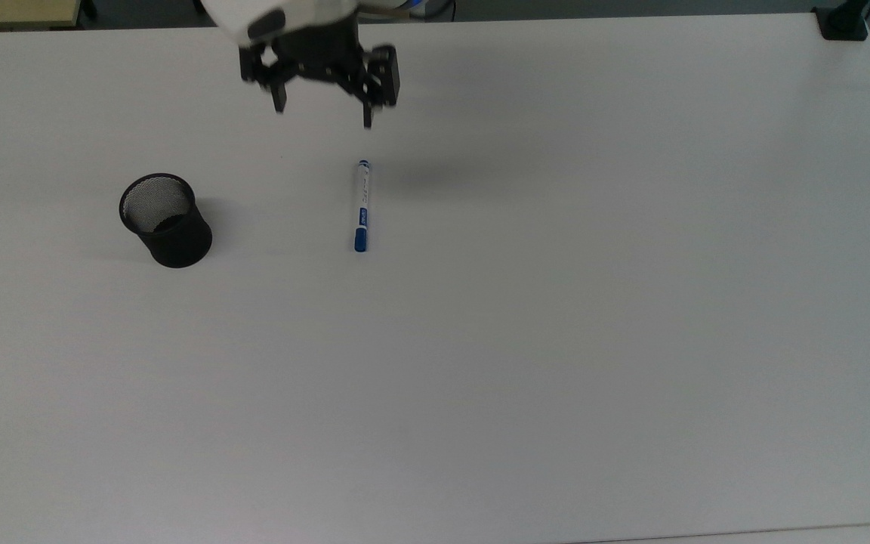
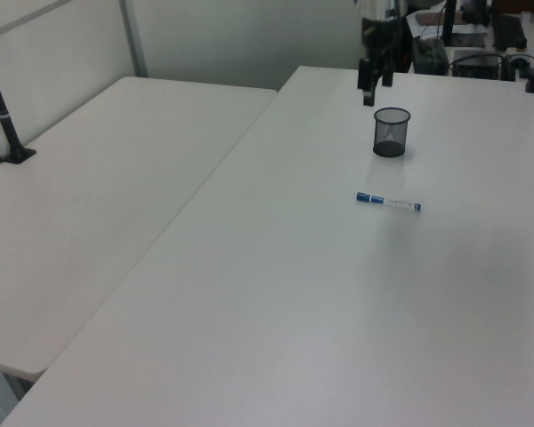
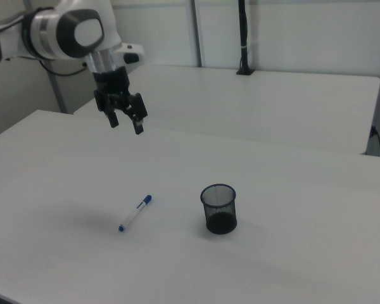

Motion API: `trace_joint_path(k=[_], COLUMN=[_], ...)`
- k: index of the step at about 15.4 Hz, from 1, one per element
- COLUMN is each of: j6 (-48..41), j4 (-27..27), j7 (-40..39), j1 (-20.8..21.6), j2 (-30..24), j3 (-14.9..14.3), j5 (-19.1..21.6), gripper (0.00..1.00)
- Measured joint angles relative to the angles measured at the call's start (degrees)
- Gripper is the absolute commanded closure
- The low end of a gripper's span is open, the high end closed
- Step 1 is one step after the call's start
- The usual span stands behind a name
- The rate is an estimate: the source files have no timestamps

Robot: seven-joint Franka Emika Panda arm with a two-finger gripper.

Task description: Remove the marker

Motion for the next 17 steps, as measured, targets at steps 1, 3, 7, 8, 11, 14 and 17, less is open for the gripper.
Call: trace_joint_path(k=[1,3,7,8,11,14,17], j6=[-1.87,-4.44,-5.87,-5.87,-4.05,-0.38,0.14], j4=[-0.01,-0.13,-1.87,-2.44,-3.15,-3.39,-3.28], j7=[0.05,0.06,0.06,-0.03,-4.34,-8.15,-8.43], j1=[-0.1,-0.52,-1.13,-1.65,-2.6,-3.49,-3.83], j2=[-1.79,-5.16,-9.43,-9.82,-9.73,-9.13,-9.07], j3=[-0.11,-0.32,-0.94,-0.96,-0.95,-0.94,-0.94], j5=[0.0,0.0,0.0,0.0,0.0,0.0,0.0], gripper=[0.0,0.0,0.0,0.0,0.0,0.0,0.0])
